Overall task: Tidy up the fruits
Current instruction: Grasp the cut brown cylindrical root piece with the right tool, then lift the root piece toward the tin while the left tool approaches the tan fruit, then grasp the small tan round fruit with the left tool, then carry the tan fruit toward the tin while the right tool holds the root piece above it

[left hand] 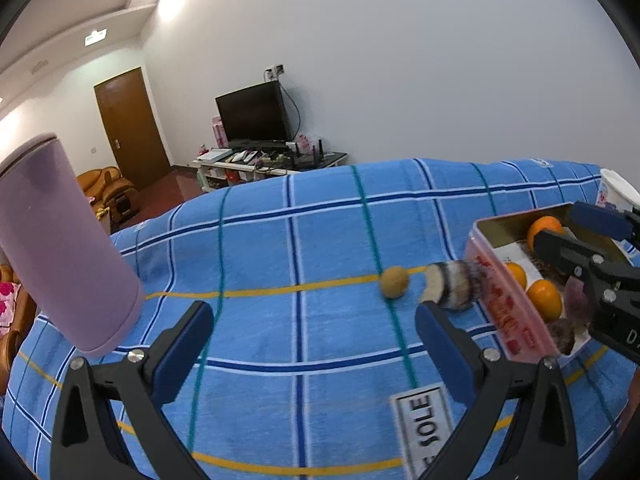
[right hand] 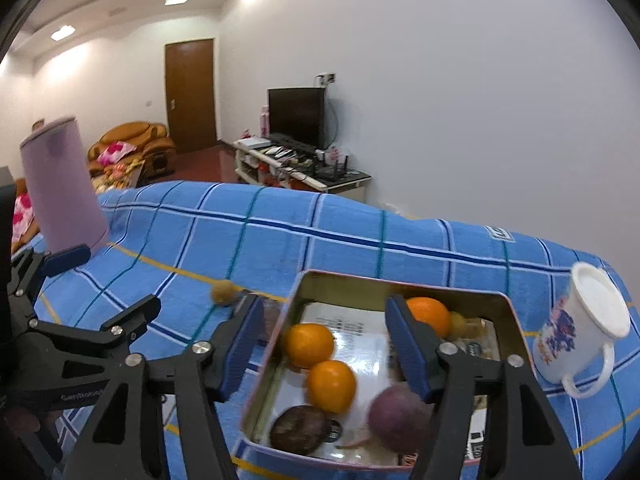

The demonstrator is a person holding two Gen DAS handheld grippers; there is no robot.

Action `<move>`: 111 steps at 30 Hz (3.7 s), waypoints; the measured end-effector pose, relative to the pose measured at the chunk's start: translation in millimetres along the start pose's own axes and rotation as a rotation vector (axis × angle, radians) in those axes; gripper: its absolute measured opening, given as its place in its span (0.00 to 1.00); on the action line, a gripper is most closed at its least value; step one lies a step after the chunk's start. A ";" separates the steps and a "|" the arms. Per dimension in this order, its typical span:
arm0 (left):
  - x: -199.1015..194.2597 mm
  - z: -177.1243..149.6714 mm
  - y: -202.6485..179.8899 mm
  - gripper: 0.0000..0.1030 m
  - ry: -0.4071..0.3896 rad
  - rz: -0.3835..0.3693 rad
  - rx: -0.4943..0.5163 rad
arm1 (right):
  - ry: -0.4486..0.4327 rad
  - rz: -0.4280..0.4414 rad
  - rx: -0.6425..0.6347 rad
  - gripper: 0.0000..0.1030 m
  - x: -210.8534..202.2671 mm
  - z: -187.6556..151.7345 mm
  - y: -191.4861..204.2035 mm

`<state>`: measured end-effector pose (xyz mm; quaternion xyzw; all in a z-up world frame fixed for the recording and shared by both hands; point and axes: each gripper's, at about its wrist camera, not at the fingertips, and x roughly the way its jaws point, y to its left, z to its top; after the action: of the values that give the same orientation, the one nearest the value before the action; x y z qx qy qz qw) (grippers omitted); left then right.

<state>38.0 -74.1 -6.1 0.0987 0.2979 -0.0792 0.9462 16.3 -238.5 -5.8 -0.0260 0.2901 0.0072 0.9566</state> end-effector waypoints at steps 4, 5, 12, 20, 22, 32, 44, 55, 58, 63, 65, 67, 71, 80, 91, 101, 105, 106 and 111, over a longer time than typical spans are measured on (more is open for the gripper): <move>0.0 -1.8 12.4 1.00 0.000 0.007 -0.007 | 0.019 0.029 -0.037 0.54 3.4 5.2 17.8; 0.0 -1.8 13.3 1.00 0.000 0.008 -0.007 | 0.026 0.035 -0.050 0.54 5.0 6.6 23.7; 3.2 -6.2 36.8 0.99 0.000 0.020 -0.012 | 0.089 0.041 -0.131 0.44 17.9 13.0 46.4; 21.9 -9.6 67.4 0.97 0.064 0.019 -0.057 | 0.203 0.012 -0.335 0.44 42.8 15.6 71.2; 21.7 -8.8 71.6 0.97 0.063 0.025 -0.062 | 0.240 0.020 -0.380 0.44 51.5 14.6 77.6; 20.0 -6.9 84.3 0.97 0.072 0.019 -0.090 | 0.365 -0.001 -0.570 0.37 91.5 16.9 97.1; 19.9 -5.8 93.3 0.97 0.081 0.008 -0.119 | 0.543 0.045 -0.783 0.40 116.1 33.1 99.4; 19.5 -4.9 92.0 0.97 0.071 -0.003 -0.118 | 0.564 0.046 -0.717 0.40 144.3 40.9 85.2; 18.9 -5.5 91.0 0.97 0.058 -0.007 -0.115 | 0.530 0.055 -0.651 0.40 137.1 37.7 75.7; 18.9 -4.8 82.9 0.97 0.027 -0.039 -0.113 | 0.406 0.093 -0.477 0.40 108.9 46.1 54.0; 20.1 -2.6 74.1 0.97 0.022 -0.049 -0.104 | 0.341 0.093 -0.393 0.40 93.5 46.8 48.0; 23.3 1.8 61.9 0.96 0.032 -0.082 -0.078 | 0.287 0.112 -0.325 0.40 78.0 48.1 44.4; 35.3 12.9 36.3 0.82 0.062 -0.119 -0.047 | 0.165 0.076 -0.179 0.40 44.7 47.9 26.6; 78.3 27.3 -15.7 0.74 0.166 -0.173 -0.023 | 0.020 -0.053 -0.018 0.40 12.8 39.6 -10.5; 111.7 33.6 -47.4 0.55 0.242 -0.142 0.031 | -0.022 -0.117 0.032 0.40 7.8 32.9 -32.9; 117.9 39.5 -48.1 0.28 0.243 -0.184 0.026 | -0.032 -0.124 0.042 0.40 5.2 29.1 -35.5; 115.8 35.4 -34.1 0.27 0.244 -0.197 -0.038 | -0.039 -0.140 0.031 0.40 4.3 26.0 -30.8; 114.1 35.6 -28.4 0.27 0.235 -0.210 -0.066 | -0.041 -0.143 0.028 0.40 4.2 25.8 -29.9; 88.0 33.1 -7.1 0.27 0.097 -0.293 -0.162 | -0.069 -0.150 0.039 0.40 -0.8 24.6 -27.6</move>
<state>125.9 -96.7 -31.5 -0.0188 0.3596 -0.1870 0.9140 30.0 -264.8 16.3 -0.0288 0.2544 -0.0694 0.9642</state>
